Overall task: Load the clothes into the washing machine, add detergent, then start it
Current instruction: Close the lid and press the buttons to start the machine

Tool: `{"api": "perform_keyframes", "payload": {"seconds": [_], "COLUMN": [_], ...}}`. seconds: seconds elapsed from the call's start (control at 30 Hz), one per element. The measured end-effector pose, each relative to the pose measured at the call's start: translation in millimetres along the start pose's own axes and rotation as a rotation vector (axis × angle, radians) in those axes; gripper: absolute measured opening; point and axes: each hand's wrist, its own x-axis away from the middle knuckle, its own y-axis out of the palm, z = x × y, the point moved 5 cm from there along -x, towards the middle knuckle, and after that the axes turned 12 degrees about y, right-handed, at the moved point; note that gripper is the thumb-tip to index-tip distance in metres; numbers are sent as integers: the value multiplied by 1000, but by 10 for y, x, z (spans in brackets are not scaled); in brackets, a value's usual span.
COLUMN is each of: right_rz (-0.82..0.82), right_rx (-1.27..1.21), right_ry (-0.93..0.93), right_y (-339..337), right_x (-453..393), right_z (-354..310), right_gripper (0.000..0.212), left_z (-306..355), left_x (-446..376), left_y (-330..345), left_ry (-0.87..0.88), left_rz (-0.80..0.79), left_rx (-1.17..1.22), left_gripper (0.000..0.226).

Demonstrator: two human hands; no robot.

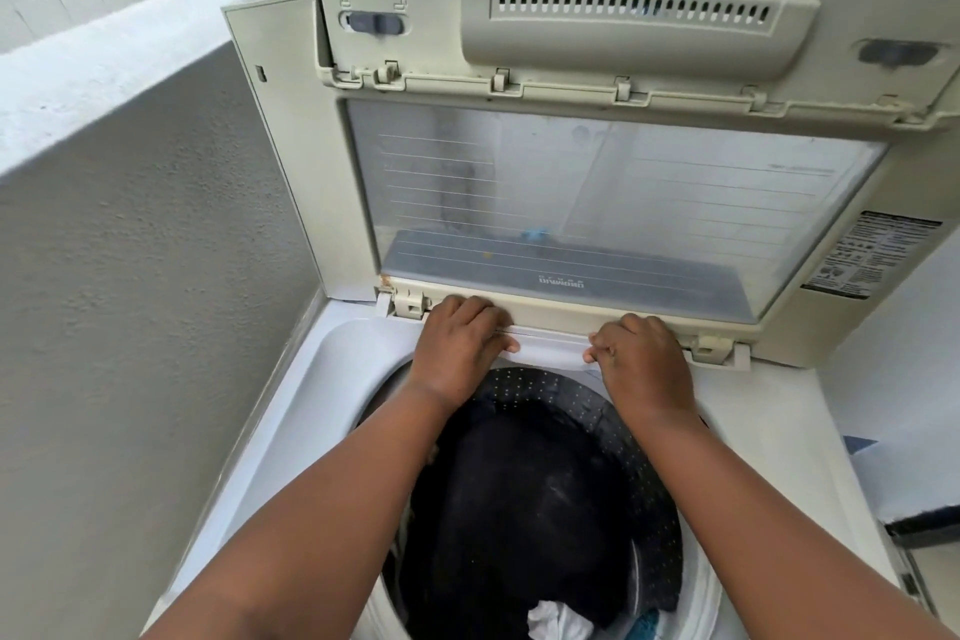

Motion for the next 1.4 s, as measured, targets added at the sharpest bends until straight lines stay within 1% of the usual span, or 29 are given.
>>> {"api": "perform_keyframes", "payload": {"seconds": [0.1,0.23,0.37,0.5,0.57,0.63,0.7,0.73,0.77,0.8,0.87,0.93,0.97,1.03,1.1,1.13,1.17,1.2,1.23,1.27,1.3,1.33,1.4], "right_rz": [29,79,96,101,82,29,-59,-114,-179,-231,-344,-374,-355,-221,-1,113,233,337,395,401,361,286,111], "right_rx": [10,43,74,101,117,140,190,234,289,342,400,402,400,389,316,277,238,207,195,204,234,279,365], "right_ry": [-13,-54,-64,-64,-71,-68,-27,-4,8,11,32,56,69,34,-61,-113,-167,-213,-250,-267,-254,-211,-88], "right_y": [10,26,47,57,53,36,8,-32,-58,-107,-230,-473,-643,-1042,-1522,-1750,-1972,-2160,-2311,-2406,-2427,-2395,-2243], "right_x": [-16,0,1,-8,-4,-1,-25,-32,-21,-1,80,140,132,5,-160,-237,-301,-362,-429,-515,-629,-747,-926], "right_z": [3,4,-1,-2,-24,-63,-115,-150,-171,-197,-248,-323,-382,-553,-805,-929,-1061,-1187,-1306,-1411,-1476,-1499,-1460], "right_gripper": [22,25,27,27,27,26,16,9,7,12,22,32,37,39,34,30,24,21,22,27,38,51,76], "left_z": [-7,-23,-37,-28,-17,24,95,164,238,306,423,546,599,685,799,828,844,841,834,787,715,641,518], "left_x": [2,25,31,27,15,-5,-37,-58,-62,-69,-70,-192,-311,-622,-924,-1052,-1180,-1302,-1419,-1520,-1605,-1662,-1694], "left_y": [33,58,73,67,70,54,16,-28,-63,-120,-253,-535,-726,-1185,-1711,-1938,-2132,-2278,-2390,-2437,-2431,-2386,-2240], "left_ry": [12,45,71,55,11,-50,-90,-95,-93,-90,-105,-83,-38,98,254,299,309,284,240,181,118,63,0], "left_rz": [40,78,115,94,33,-44,-177,-269,-368,-448,-558,-564,-511,-299,-36,75,136,141,115,46,-44,-132,-232], "left_rx": [-17,-38,-52,-58,-49,-53,-114,-160,-208,-241,-266,-288,-314,-359,-409,-435,-462,-485,-496,-494,-478,-456,-428], "left_gripper": [23,21,19,21,19,16,19,21,26,31,37,43,44,42,41,42,46,52,59,66,72,78,86]}}
